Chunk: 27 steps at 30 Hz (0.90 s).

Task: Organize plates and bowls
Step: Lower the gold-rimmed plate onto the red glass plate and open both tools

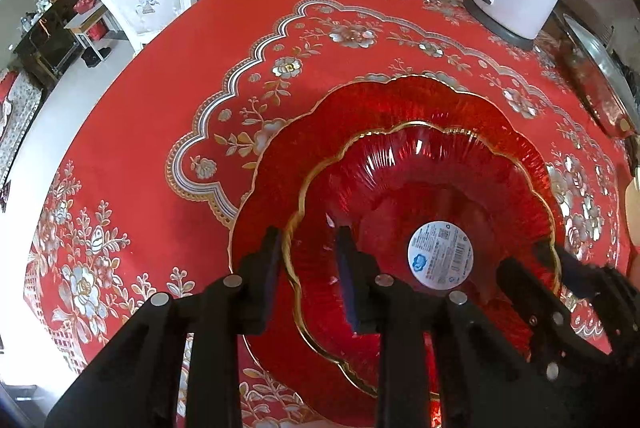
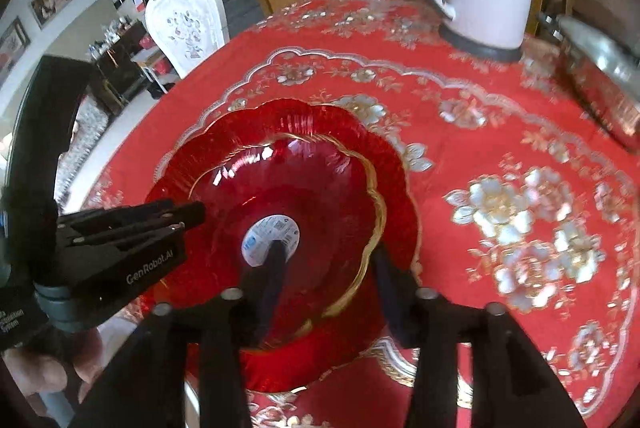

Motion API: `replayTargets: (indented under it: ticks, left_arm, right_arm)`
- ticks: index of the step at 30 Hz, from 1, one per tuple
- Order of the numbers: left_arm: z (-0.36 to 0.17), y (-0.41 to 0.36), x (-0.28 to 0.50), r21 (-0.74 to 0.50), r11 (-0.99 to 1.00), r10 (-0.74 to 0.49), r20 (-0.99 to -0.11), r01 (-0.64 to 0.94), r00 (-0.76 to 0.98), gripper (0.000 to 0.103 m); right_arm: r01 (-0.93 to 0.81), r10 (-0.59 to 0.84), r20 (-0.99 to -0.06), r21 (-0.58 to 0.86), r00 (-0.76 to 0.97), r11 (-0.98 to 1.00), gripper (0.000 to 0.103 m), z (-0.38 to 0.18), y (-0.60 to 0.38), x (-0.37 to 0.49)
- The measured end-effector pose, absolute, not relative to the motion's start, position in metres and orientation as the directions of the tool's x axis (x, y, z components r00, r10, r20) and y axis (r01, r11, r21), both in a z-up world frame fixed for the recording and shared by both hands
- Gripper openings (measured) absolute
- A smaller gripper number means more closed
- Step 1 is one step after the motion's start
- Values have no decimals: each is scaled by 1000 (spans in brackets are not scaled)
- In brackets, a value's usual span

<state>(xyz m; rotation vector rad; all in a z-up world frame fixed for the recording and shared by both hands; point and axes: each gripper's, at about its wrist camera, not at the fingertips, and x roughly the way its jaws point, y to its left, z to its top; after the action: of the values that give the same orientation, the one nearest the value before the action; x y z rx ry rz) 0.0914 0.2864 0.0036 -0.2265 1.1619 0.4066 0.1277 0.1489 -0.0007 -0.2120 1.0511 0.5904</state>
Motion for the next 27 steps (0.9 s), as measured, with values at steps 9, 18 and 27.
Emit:
replayTargets:
  ticks: [9,18,27]
  left_arm:
    - [22,279,80,42,906,224,-892,-421,393,26]
    - [57,216,63,0,954,154,-856,-299,493,33]
    - [74,99,67,-38,996,15,-840,-86,542,43]
  right_arm:
    - [-545,416,-825,162,383,823,53,19,128,118]
    - [-484,461,-784,239,415,842,55,35,60,106]
    - [-299,389,-768,266,509,916,57,43,-65,111]
